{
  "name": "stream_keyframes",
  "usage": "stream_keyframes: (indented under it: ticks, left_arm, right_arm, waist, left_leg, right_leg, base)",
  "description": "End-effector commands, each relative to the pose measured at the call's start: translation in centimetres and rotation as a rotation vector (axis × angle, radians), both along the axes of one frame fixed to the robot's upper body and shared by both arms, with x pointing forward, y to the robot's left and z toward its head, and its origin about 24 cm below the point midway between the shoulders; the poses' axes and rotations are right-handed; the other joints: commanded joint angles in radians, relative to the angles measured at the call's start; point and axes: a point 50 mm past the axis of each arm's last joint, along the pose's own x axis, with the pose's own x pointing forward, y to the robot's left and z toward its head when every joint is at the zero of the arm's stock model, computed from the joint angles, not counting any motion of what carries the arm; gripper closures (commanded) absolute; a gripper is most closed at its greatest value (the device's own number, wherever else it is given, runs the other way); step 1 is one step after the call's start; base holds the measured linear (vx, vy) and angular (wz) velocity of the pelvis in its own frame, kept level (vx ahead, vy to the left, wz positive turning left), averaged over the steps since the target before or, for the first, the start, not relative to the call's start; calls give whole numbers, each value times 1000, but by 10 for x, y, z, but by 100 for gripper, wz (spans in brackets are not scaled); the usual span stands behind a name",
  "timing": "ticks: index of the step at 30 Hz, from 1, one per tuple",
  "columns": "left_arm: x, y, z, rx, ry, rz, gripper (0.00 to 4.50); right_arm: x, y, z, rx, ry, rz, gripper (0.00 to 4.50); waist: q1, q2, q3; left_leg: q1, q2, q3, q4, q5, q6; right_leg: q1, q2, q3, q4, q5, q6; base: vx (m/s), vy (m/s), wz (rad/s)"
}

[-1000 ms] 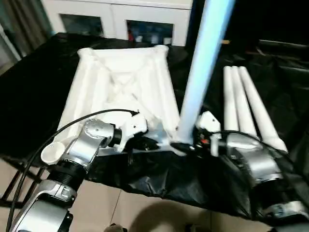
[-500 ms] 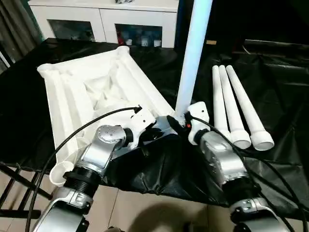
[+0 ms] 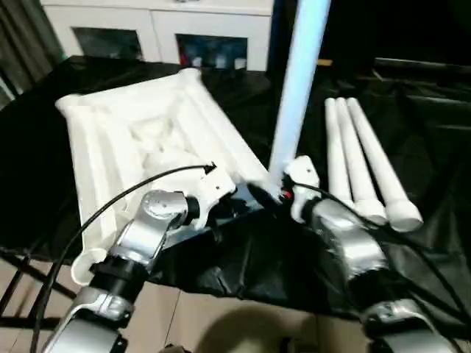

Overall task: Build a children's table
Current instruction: Rotate leg to tighten

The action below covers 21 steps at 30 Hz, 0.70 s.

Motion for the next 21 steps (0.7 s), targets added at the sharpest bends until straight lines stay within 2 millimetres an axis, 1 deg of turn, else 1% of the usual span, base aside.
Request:
stream_keyframes:
  ticks: [1, 2, 3, 4, 5, 6, 7, 8, 9, 10, 12, 13, 15, 17, 19, 21]
  left_arm:
    - [-2, -8, 5, 11, -23, -107, 450]
    - [-2, -7, 4, 17, -23, -111, 450]
    - [-1, -5, 5, 20, -22, -112, 450]
    - [1, 1, 6, 40, -21, -121, 450]
    - [1, 1, 6, 41, -21, -122, 450]
    - [2, 3, 7, 45, -20, -125, 450]
    - [2, 5, 8, 54, -19, -130, 450]
    - [3, 6, 8, 55, -19, -130, 450]
    - [4, 8, 9, 61, -19, -136, 450]
    - [4, 9, 9, 62, -19, -139, 450]
    - [5, 11, 10, 66, -17, -145, 450]
    - [5, 11, 10, 67, -17, -148, 450]
    - [5, 11, 10, 68, -16, -150, 450]
    - [5, 11, 10, 68, -16, -152, 450]
    - [5, 10, 10, 65, -16, -153, 450]
    - [3, 9, 10, 64, -19, -153, 450]
  right_arm:
    - [-21, 17, -12, -34, 85, 267, 53]
    - [-22, 15, -11, -36, 89, 292, 53]
    - [-23, 14, -11, -36, 94, 308, 53]
    - [-29, 9, -9, -41, 129, 403, 53]
    - [-30, 9, -9, -42, 131, 407, 53]
    - [-32, 8, -9, -48, 144, 438, 68]
    - [-34, 7, -9, -60, 152, 470, 68]
    - [-34, 7, -9, -62, 153, 475, 85]
    - [-36, 6, -9, -75, 160, 509, 85]
    - [-36, 5, -8, -78, 163, 520, 87]
    - [-37, 5, -7, -72, 168, 535, 106]
    - [-37, 5, -7, -70, 170, 539, 117]
    - [-38, 6, -6, -66, 173, 546, 125]
    - [-38, 8, -7, -63, 177, 551, 136]
    - [-39, 9, -8, -55, 190, 541, 157]
    - [-38, 10, -10, -38, 207, 516, 166]
  waist:
    - [4, -4, -66]
    - [7, -6, -65]
    - [10, -5, -67]
    - [13, -5, -66]
    - [15, -4, -66]
    - [16, -6, -64]
    - [18, -5, -63]
    - [18, -6, -63]
    - [17, -8, -60]
    - [18, -8, -61]
    - [20, -10, -58]
    - [20, -11, -59]
    - [20, -11, -58]
    - [20, -11, -58]
    - [20, -11, -59]
    - [20, -11, -61]
  left_leg:
    - [-5, -38, 34, -52, -207, 87]
    - [-4, -38, 35, -51, -196, 94]
    - [-2, -38, 37, -47, -177, 102]
    - [-2, -38, 35, -48, -167, 108]
    - [1, -37, 36, -46, -165, 110]
    - [-2, -35, 37, -47, -169, 112]
    - [0, -34, 37, -47, -188, 107]
    - [2, -34, 38, -47, -196, 105]
    - [0, -34, 38, -49, -211, 99]
    - [2, -34, 38, -49, -223, 97]
    - [1, -33, 38, -51, -245, 87]
    - [1, -33, 38, -51, -246, 82]
    - [0, -33, 38, -53, -247, 76]
    - [-1, -34, 37, -53, -239, 73]
    - [-1, -34, 36, -52, -227, 74]
    - [-2, -35, 37, -51, -214, 76]
  right_leg:
    - [63, 33, -11, -45, -69, -245]
    - [64, 33, -12, -45, -55, -250]
    - [64, 34, -11, -40, -21, -263]
    - [67, 35, -13, -38, -13, -271]
    - [66, 36, -13, -37, -7, -274]
    - [66, 34, -13, -36, -12, -278]
    - [64, 33, -13, -38, -39, -278]
    - [63, 34, -13, -39, -52, -277]
    - [63, 32, -12, -40, -78, -272]
    - [62, 31, -12, -42, -98, -270]
    - [60, 28, -10, -46, -147, -256]
    - [60, 28, -10, -46, -158, -250]
    - [59, 27, -10, -47, -169, -245]
    - [60, 28, -10, -47, -169, -240]
    - [60, 28, -10, -45, -151, -242]
    - [62, 29, -10, -43, -133, -245]
  base:
    - [0, 0, 0]
    - [0, 0, 0]
    - [0, 0, 0]
    - [0, 0, 0]
    - [0, 0, 0]
    - [0, 0, 0]
    - [0, 0, 0]
    - [0, 0, 0]
    - [0, 0, 0]
    - [0, 0, 0]
    - [0, 0, 0]
    - [0, 0, 0]
    - [0, 0, 0]
    - [0, 0, 0]
    - [0, 0, 0]
    - [0, 0, 0]
